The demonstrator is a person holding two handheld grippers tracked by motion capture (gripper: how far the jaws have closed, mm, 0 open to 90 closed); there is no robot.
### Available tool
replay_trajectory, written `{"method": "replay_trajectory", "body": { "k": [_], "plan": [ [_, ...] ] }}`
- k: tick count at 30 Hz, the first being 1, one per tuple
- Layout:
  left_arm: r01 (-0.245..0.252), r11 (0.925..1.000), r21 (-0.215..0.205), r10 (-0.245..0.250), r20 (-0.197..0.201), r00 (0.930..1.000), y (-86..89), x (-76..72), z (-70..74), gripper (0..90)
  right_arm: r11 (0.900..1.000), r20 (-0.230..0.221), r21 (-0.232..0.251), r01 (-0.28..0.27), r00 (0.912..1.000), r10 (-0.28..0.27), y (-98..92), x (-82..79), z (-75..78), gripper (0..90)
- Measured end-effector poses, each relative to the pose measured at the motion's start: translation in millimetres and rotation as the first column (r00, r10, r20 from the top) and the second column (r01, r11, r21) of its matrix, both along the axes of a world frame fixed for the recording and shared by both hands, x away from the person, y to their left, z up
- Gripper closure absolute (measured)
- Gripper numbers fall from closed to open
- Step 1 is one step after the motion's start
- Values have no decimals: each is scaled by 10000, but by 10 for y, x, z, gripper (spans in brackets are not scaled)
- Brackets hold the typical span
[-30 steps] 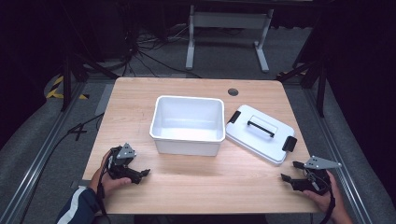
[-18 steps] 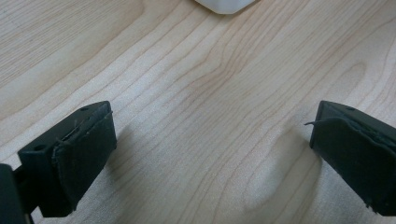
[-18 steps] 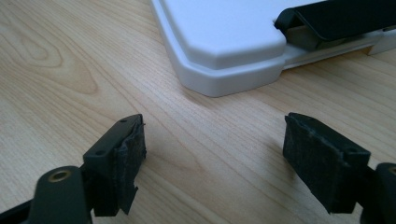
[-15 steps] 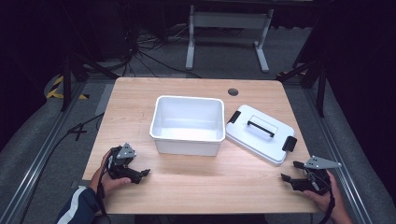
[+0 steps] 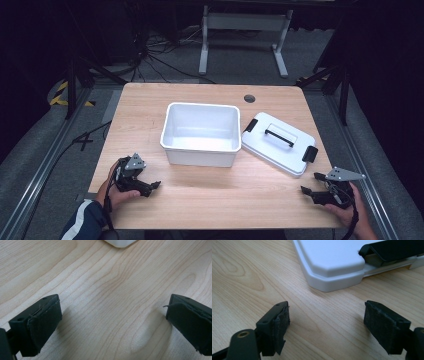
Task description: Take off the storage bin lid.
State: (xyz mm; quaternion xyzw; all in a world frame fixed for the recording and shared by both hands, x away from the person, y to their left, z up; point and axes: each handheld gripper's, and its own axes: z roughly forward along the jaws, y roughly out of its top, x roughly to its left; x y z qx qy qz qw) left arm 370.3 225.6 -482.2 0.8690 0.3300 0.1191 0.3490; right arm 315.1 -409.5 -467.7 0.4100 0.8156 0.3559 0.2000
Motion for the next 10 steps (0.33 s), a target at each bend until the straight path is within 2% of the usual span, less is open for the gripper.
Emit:
{"method": "replay_trajectory", "body": {
  "k": [10],
  "plan": [
    [-72,10000,16,72,43,10000,-6,-1,-3,3,10000,-10,13,65,10000,-65,-6,-9,0,210]
  ]
}}
